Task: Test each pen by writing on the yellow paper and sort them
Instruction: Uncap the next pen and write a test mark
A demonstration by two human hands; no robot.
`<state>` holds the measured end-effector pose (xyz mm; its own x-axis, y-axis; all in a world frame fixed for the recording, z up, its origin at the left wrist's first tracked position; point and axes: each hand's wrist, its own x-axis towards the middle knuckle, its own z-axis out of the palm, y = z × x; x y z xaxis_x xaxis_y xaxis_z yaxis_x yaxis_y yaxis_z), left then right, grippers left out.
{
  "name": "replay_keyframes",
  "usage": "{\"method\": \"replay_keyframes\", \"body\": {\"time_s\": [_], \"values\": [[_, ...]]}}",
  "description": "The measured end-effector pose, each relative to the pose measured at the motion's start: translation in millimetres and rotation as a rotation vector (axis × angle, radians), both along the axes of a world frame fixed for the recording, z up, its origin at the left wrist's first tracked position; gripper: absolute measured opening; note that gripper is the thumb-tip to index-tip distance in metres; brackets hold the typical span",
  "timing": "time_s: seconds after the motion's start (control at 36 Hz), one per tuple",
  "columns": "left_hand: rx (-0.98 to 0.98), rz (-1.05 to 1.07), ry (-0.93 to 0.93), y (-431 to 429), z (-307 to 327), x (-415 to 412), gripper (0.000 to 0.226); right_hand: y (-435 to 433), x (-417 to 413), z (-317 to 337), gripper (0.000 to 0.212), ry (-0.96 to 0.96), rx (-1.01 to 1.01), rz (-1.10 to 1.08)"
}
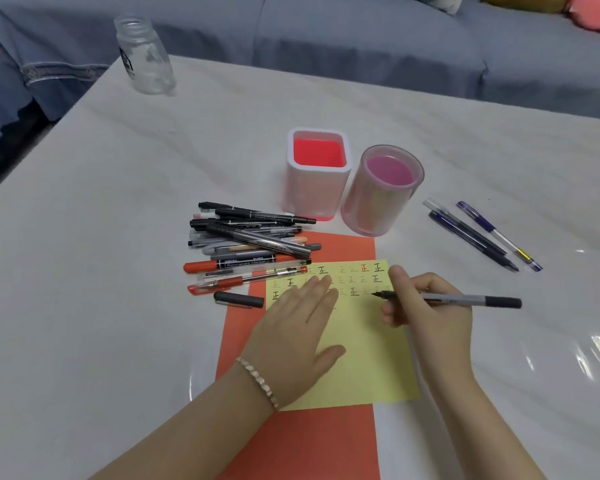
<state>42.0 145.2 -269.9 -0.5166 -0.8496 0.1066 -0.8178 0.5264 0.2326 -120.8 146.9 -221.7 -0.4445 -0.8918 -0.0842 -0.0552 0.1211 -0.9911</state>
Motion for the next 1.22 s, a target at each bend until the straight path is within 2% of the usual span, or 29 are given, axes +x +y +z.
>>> {"method": "replay_keyframes", "body": {"time_s": [0.06, 0.19, 0.5, 0.72, 1.22], "values": [[0.054, 0.016, -0.044, -4.0, -6.0, 0.8, 0.07, -3.1, 3.3, -3.3, 0.036, 0.017, -0.002, -0.025], [0.084, 0.025, -0.019, -6.2, -12.1, 4.5, 0.076, -12.4, 13.2, -17.8, 0.044, 0.1, -0.004, -0.045], [0.018, 0.037, 0.109, -6.5, -15.6, 3.5, 0.075, -23.3, 24.8, -46.3, 0.035, 0.258, -0.043, -0.071], [0.049, 0.051, 0.136, -5.4, -16.9, 3.1, 0.076, -24.2, 25.8, -51.9, 0.029, 0.275, -0.069, -0.042], [0.055, 0.062, 0.178, -5.1, -16.0, 2.4, 0.076, -25.7, 25.5, -55.0, 0.03, 0.309, -0.095, -0.03]]}}
